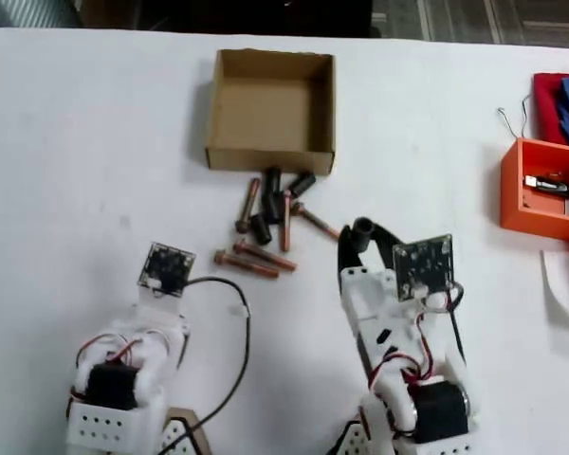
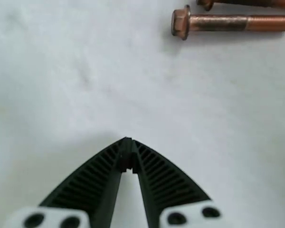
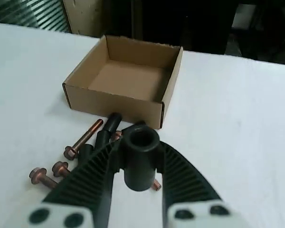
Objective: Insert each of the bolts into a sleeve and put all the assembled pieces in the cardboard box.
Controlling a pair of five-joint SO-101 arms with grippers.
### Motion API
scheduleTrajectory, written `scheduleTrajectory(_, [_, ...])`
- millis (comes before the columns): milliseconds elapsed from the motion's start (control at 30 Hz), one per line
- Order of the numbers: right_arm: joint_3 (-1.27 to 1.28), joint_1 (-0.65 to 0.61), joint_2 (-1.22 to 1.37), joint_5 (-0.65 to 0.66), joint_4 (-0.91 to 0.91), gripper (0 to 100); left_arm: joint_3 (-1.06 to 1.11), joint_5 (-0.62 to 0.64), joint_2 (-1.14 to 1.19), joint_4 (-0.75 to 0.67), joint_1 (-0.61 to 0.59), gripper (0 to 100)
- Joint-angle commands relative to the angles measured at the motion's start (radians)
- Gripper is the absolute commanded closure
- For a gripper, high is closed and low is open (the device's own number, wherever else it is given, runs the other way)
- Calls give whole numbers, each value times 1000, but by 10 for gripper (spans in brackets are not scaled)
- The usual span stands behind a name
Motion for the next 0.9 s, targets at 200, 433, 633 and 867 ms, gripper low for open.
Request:
scheduleTrajectory(200, [6,4,21,6,-61,979,19,-12,-25,-14,-14,974])
scheduleTrajectory(433, [40,5,19,8,-71,979,19,-12,-25,-282,-442,974])
scheduleTrajectory(633, [55,-2,22,8,-71,979,-16,-66,-25,-411,-709,974])
scheduleTrajectory(867, [72,2,22,15,-71,979,-194,-172,-23,-473,-701,970])
